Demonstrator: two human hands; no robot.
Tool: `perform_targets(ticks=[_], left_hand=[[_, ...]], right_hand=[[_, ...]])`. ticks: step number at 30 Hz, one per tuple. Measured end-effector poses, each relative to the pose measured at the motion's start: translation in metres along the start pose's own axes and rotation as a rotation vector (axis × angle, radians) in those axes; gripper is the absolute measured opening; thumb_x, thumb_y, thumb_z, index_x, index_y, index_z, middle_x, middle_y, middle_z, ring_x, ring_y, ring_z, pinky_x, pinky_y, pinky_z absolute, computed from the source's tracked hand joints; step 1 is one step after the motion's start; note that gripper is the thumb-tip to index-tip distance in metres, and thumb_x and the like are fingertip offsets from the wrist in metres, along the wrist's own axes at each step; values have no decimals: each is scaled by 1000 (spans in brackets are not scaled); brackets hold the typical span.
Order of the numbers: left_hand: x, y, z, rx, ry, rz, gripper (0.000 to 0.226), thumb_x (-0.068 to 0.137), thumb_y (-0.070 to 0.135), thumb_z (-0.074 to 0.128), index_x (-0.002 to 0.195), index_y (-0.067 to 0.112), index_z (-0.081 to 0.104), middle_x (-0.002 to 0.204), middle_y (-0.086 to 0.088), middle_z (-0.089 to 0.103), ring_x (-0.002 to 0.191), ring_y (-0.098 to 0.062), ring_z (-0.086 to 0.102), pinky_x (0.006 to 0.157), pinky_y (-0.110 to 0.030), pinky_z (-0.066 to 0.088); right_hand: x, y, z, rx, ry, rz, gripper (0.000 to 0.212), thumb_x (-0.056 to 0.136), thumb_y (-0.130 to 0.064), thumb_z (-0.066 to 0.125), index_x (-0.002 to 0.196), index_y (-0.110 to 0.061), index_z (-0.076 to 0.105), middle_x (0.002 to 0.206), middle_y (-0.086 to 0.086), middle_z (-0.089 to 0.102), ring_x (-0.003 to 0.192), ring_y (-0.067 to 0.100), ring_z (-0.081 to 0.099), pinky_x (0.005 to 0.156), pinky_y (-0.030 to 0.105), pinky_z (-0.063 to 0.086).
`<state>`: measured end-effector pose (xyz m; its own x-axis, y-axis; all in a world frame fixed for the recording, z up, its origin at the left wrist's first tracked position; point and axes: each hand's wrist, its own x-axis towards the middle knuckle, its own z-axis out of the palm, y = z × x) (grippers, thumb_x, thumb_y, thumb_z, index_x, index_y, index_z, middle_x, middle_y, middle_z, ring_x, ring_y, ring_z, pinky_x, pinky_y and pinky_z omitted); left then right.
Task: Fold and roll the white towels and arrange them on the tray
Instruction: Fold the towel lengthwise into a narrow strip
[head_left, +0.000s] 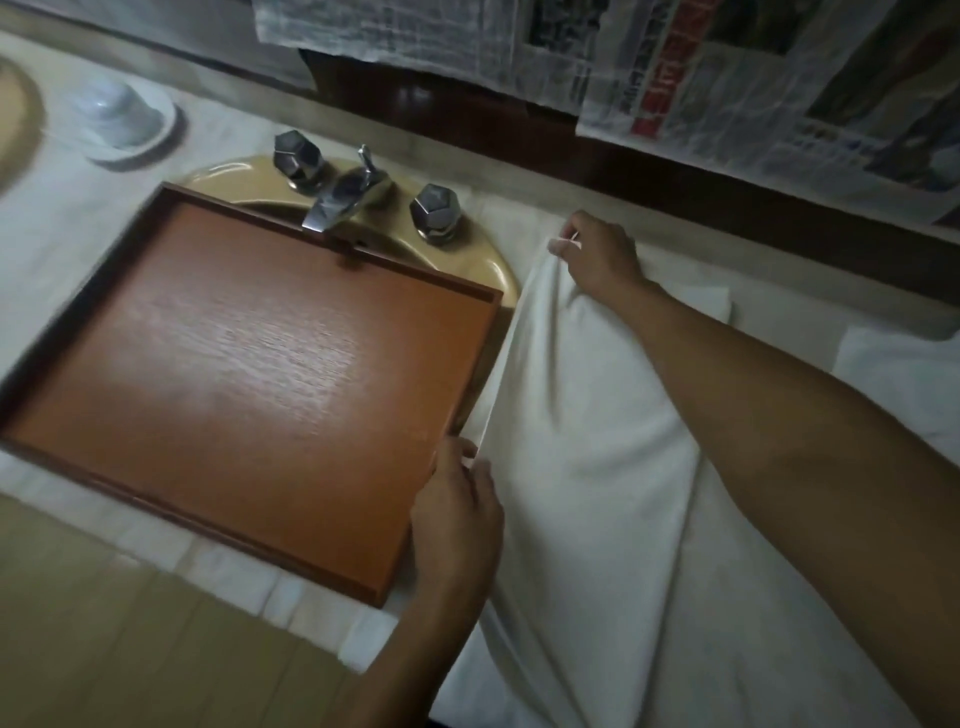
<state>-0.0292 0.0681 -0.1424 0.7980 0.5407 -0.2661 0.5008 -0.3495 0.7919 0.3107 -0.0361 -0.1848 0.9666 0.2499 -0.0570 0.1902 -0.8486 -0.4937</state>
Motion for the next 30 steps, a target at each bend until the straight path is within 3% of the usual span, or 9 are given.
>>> perform_targets(ticks=[3,6,8,11,14,17,21,26,30], left_hand=[[8,-11,5,178,-17,104,21,104,21,54,109,39,46,86,13,65,65,-3,62,59,-20,50],[13,-15,5,285,-37,128,27,100,11,56,120,28,52,99,16,61,67,0,51,54,-9,34],[14,-17,7,309,-79,123,33,97,8,56,126,23,50,105,7,64,69,-7,53,56,-12,34],[10,-18,6,249,-128,87,47,96,16,62,139,22,44,123,0,63,90,-19,66,72,-28,48],[1,-20,4,175,-156,63,59,95,18,66,148,21,39,133,7,54,95,2,53,79,-11,40],[-3,-22,6,151,-147,51,52,94,12,65,141,19,44,124,9,51,96,-4,54,73,-7,38],[-6,-19,20,144,-128,8,43,90,9,64,129,20,49,112,4,61,97,-17,63,79,-36,55],[-24,-2,46,150,-192,-41,38,91,12,59,128,13,53,106,0,67,88,-19,62,72,-27,43],[-21,-3,45,112,-213,-82,26,87,21,66,113,17,65,100,2,72,85,-16,66,70,-28,50]], right_hand=[[5,3,14,-102,60,-51,20,102,-40,58,103,-20,59,112,4,69,111,29,60,97,46,40],[3,5,19,-129,102,-51,26,105,-44,51,107,-19,59,116,5,65,115,28,55,97,45,37],[-5,9,14,-117,128,12,33,106,-47,45,115,-19,59,126,8,60,123,30,49,100,45,35],[-40,29,-2,-125,239,145,37,104,-44,49,128,-17,55,138,13,52,129,34,45,103,48,34],[-96,68,-17,-194,349,340,45,96,-38,61,135,-17,50,144,16,46,129,37,44,103,50,36],[-133,102,-25,-170,330,461,50,96,-35,65,138,-15,48,143,19,45,127,40,43,102,51,35],[-136,134,-36,-173,325,386,33,101,-31,61,131,-19,55,138,17,50,123,39,46,100,50,34],[-127,158,-56,-322,271,347,32,103,-40,55,133,-29,60,137,10,52,121,35,47,97,50,37],[-145,141,-56,-228,300,281,47,100,-41,60,144,-27,53,151,11,43,134,37,42,105,53,37]])
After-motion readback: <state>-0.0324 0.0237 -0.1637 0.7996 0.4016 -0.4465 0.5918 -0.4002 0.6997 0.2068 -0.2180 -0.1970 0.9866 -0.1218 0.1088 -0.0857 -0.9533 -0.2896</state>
